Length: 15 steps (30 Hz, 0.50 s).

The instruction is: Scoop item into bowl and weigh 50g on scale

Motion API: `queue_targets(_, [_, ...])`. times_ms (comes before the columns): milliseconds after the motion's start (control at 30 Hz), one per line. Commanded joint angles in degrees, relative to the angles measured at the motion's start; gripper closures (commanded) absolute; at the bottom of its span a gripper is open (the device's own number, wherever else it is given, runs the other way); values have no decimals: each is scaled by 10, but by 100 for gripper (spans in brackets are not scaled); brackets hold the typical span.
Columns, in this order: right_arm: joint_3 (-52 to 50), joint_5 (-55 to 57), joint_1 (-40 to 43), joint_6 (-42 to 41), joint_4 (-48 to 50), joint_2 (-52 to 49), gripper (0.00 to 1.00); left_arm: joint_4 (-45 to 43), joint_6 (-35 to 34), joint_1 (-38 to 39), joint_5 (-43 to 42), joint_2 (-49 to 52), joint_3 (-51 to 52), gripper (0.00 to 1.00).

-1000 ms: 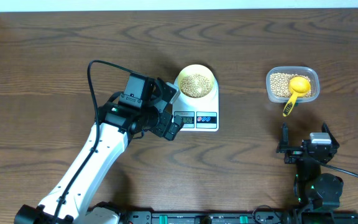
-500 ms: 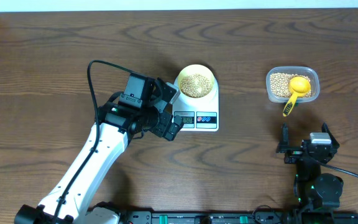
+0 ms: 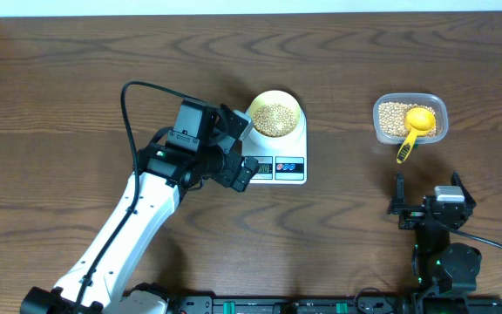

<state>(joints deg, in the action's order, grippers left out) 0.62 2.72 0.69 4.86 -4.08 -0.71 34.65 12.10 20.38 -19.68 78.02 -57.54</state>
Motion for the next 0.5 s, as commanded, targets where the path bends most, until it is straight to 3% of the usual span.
queue_targets(0, [-3,-3,4,-3,0,4,1,-22,27,1,37,-18,4,2])
queue_targets(167, [-3,-3,4,-3,0,4,1,-54,33,0,79,-47,4,2])
queue_targets(467, [-3,-3,4,-3,0,4,1,-47,-13,0,275,-149,45,2])
